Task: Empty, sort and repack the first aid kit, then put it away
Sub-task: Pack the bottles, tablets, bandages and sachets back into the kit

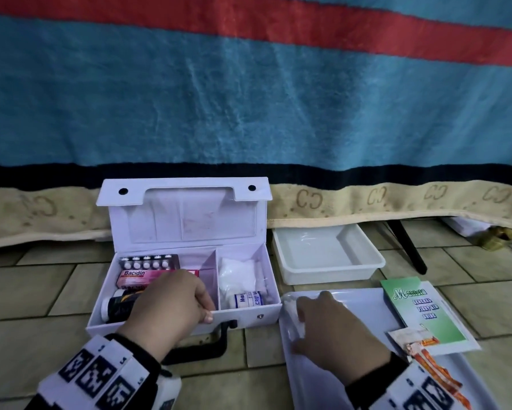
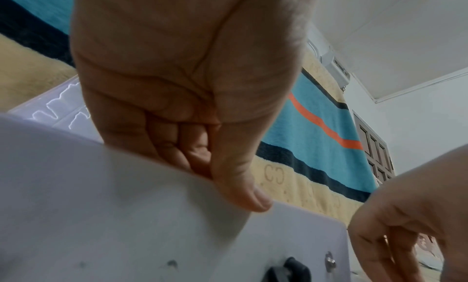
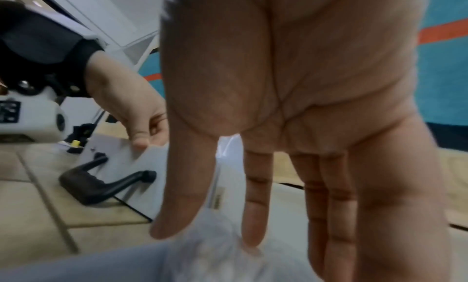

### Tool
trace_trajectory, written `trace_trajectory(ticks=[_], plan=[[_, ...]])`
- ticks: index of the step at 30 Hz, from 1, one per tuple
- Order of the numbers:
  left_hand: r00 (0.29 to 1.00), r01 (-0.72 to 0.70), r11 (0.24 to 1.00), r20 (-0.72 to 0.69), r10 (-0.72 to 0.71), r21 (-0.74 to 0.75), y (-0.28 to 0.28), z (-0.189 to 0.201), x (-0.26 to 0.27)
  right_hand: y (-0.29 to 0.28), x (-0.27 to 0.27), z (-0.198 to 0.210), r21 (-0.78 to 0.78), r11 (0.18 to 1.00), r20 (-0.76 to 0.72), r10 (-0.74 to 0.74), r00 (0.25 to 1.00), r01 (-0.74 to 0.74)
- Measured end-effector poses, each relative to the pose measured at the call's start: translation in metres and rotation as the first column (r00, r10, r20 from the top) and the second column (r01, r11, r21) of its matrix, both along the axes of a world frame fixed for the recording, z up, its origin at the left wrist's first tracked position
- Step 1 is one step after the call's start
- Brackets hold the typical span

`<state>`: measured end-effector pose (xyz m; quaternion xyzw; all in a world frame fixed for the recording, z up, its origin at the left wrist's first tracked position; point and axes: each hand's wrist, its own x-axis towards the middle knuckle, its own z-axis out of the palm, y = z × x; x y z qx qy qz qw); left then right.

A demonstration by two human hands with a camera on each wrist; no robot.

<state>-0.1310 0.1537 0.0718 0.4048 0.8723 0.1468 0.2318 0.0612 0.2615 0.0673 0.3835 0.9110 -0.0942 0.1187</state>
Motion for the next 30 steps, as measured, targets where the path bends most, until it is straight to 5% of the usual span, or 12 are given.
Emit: trace_trajectory(ticks=[8,13,17,24,30], plan=[[0.999,-0.032,0.999,-0.005,0.032,0.004,-0.001,0.0,0.003,-0.003,-0.014,-0.003,0.075,0.995,-0.016,0.064,0.998,-0.063],[0.999,-0.028,1.0,-0.03,0.029,0.008,-0.002,0.002,0.006,0.004,-0.007,0.056,0.18,0.975,-0.308,-0.07,0.949,0.13],[0.999,-0.034,0.999,-0.032,0.034,0.011,-0.002,0.004,0.006,0.008,-0.039,0.084,0.178,0.981,-0.458,0.149,0.877,-0.073],[0.998,-0.068,0.997,-0.011,0.068,0.028,-0.002,0.001,0.007,0.003,-0.114,0.048,0.301,0.854,0.023,0.438,0.899,-0.424],[0.997,-0.069,0.996,-0.03,0.071,0.054,-0.002,-0.001,0.004,0.006,-0.125,0.021,0.19,0.885,0.122,0.408,0.905,-0.425]])
